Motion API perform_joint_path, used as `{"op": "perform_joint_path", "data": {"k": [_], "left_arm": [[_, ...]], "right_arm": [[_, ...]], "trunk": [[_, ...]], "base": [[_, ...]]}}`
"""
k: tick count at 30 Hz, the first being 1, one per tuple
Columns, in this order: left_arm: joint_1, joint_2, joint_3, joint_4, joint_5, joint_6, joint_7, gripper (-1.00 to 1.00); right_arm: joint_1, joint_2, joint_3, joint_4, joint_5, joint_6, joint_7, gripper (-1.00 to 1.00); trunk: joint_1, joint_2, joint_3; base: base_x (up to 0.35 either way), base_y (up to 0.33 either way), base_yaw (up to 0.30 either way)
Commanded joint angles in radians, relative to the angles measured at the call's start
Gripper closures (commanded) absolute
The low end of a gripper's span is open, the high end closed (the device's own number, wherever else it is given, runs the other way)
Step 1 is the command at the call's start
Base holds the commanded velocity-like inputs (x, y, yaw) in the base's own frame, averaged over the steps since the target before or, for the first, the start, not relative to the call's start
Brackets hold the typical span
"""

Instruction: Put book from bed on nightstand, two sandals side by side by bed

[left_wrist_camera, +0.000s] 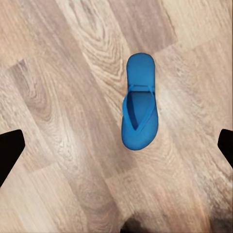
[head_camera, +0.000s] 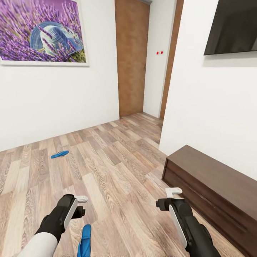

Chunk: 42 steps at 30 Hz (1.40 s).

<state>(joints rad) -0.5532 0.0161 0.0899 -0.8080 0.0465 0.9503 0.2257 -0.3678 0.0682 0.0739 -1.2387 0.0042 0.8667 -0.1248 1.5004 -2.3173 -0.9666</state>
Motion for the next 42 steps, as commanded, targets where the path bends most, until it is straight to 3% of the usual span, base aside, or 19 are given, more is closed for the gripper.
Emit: {"op": "perform_joint_path", "data": {"k": [1, 7, 15, 20, 23, 31, 34, 38, 39, 42], "left_arm": [[0.0, -0.003, 0.0, -0.001, 0.005, 0.004, 0.004, -1.0], [-0.003, -0.025, -0.003, 0.016, 0.007, 0.002, -0.001, -1.0], [-0.037, -0.023, -0.005, 0.12, 0.003, -0.017, -0.022, -1.0], [-0.055, -0.014, -0.005, 0.163, 0.005, -0.071, -0.025, -1.0], [-0.059, -0.012, -0.004, 0.159, 0.003, -0.089, -0.026, -1.0], [-0.06, -0.016, -0.004, 0.153, 0.002, -0.09, -0.026, -1.0], [-0.06, -0.014, -0.004, 0.156, 0.003, -0.09, -0.027, -1.0], [-0.06, 0.0, -0.004, 0.162, 0.007, -0.091, -0.053, -1.0], [-0.06, 0.02, -0.004, 0.163, 0.008, -0.093, -0.094, -1.0], [-0.06, 0.044, -0.004, 0.164, 0.007, -0.096, -0.153, -1.0]], "right_arm": [[-0.001, 0.0, 0.001, -0.004, 0.0, 0.005, -0.004, -1.0], [0.0, -0.004, 0.001, -0.054, 0.0, 0.007, -0.004, -1.0], [-0.001, -0.006, 0.001, -0.11, 0.0, 0.009, -0.004, -1.0], [-0.001, -0.007, 0.0, -0.123, -0.001, 0.014, -0.004, -1.0], [-0.001, -0.007, 0.0, -0.126, -0.001, 0.025, -0.004, -1.0], [0.0, -0.007, 0.0, -0.153, -0.002, 0.029, -0.004, -1.0], [0.002, -0.007, 0.0, -0.176, -0.002, 0.031, -0.004, -1.0], [0.004, -0.007, 0.0, -0.199, -0.003, 0.033, -0.004, -1.0], [0.005, -0.007, 0.0, -0.202, -0.003, 0.033, -0.004, -1.0], [0.005, -0.007, 0.0, -0.204, -0.003, 0.034, -0.004, -1.0]], "trunk": [[0.004, -0.008, -0.006], [0.027, -0.05, -0.034], [0.057, -0.106, -0.072], [0.069, -0.127, -0.089], [0.069, -0.127, -0.094], [0.1, -0.183, -0.132], [0.101, -0.183, -0.148], [0.103, -0.184, -0.17], [0.103, -0.185, -0.176], [0.105, -0.185, -0.192]], "base": [[0.0, 0.0, 0.0], [0.0, 0.0, 0.0], [0.0, 0.0, 0.0], [0.0, 0.0, 0.0], [0.0, 0.0, 0.0], [0.0, 0.0, 0.0], [0.0, 0.0, 0.0], [0.0, 0.0, 0.0], [0.0, 0.0, 0.0], [0.0, 0.0, 0.0]]}}
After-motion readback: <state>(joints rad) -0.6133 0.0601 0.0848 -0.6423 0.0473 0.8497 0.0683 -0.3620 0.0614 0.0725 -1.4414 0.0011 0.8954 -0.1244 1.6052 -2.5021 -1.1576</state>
